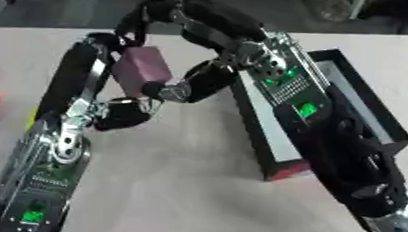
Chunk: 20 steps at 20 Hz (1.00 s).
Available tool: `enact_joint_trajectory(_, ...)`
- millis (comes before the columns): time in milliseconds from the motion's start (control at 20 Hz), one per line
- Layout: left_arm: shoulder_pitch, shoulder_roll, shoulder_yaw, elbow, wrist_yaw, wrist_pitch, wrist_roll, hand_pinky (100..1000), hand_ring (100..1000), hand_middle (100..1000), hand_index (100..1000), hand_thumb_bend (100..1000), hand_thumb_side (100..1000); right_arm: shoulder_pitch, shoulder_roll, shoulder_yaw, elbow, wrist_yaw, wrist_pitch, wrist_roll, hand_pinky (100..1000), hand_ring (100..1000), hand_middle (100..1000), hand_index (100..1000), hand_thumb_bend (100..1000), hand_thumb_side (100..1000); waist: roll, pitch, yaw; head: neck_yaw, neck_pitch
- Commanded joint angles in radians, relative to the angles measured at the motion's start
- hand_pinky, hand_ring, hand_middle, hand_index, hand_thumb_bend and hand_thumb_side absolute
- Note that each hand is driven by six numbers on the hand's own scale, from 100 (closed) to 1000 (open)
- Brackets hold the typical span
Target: Pick up the objects with one hand, pass them to the other hand, and then place them into the box on the other side of the table.
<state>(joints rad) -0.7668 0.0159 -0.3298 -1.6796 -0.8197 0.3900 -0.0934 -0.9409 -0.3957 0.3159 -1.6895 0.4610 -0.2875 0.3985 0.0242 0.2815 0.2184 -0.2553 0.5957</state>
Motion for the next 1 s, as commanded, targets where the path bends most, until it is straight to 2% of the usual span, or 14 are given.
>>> enact_joint_trajectory(50,-0.014,0.001,0.002,-0.021,-0.008,-0.001,-0.003,635,424,348,580,340,100,-0.016,-0.019,-0.011,-0.014,-0.005,-0.003,0.005,786,809,579,784,408,100,0.008,-0.012,0.000,-0.003,-0.010)
enact_joint_trajectory(500,-0.014,0.001,0.003,-0.023,-0.005,-0.001,-0.001,635,423,348,579,340,100,-0.016,-0.017,-0.010,-0.002,0.001,-0.023,0.016,787,810,583,782,398,100,0.007,-0.011,0.002,-0.004,-0.009)
enact_joint_trajectory(1000,-0.011,0.001,0.002,-0.027,0.000,-0.002,0.003,635,424,347,579,338,100,-0.015,-0.015,-0.011,0.014,0.006,-0.041,0.027,804,845,661,790,399,100,0.005,-0.011,0.004,-0.006,-0.009)
